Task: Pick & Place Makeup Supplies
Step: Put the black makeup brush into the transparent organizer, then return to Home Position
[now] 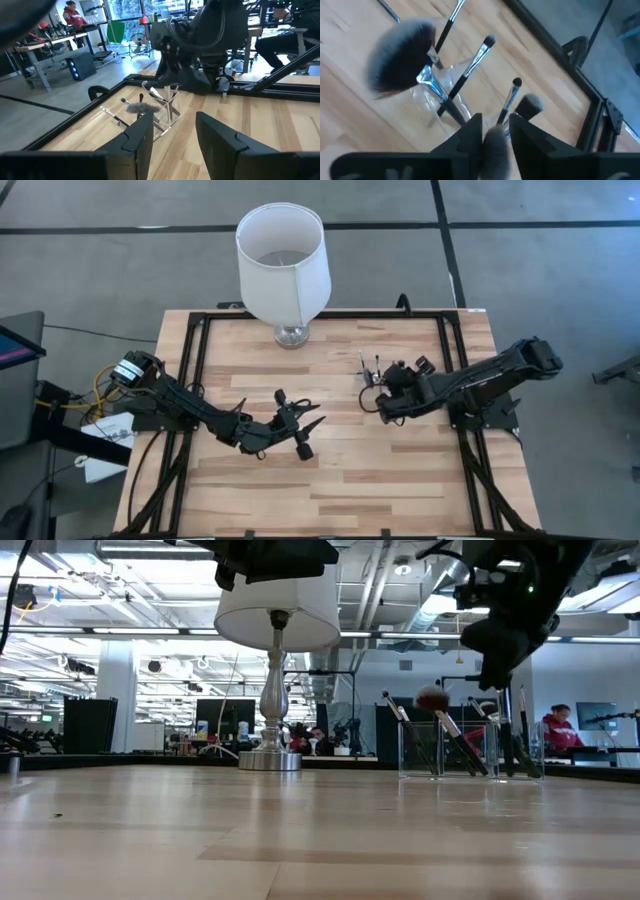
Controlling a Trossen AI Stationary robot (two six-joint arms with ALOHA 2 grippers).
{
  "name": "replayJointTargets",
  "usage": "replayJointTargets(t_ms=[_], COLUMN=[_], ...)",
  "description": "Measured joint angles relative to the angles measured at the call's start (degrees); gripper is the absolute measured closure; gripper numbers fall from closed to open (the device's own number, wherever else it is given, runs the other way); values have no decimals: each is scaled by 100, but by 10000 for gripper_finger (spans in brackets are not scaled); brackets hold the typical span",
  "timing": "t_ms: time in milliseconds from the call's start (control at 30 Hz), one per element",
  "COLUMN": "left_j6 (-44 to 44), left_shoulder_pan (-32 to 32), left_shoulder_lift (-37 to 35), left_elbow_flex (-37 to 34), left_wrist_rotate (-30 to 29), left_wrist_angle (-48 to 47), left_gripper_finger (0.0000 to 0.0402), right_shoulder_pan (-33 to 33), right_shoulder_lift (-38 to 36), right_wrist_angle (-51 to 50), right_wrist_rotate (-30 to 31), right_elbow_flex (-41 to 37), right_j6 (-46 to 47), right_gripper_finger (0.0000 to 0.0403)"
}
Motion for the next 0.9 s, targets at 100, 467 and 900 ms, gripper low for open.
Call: replayJointTargets(t_ms=[100,467,900], left_j6=[193,1219,-438], left_shoulder_pan=[-42,-1003,-1936], left_shoulder_lift=[-27,-1836,-5485], left_elbow_flex=[0,-4,-524], left_wrist_rotate=[-53,-1955,620], left_wrist_angle=[-21,-984,-5206], left_gripper_finger=[257,256,257], right_shoulder_pan=[23,576,1696], right_shoulder_lift=[-97,-754,-2410], right_wrist_angle=[-324,-1360,-748], right_wrist_rotate=[-10,23,737], right_elbow_flex=[354,2549,1756], right_j6=[-13,-1606,-1957], right_gripper_finger=[295,260,281])
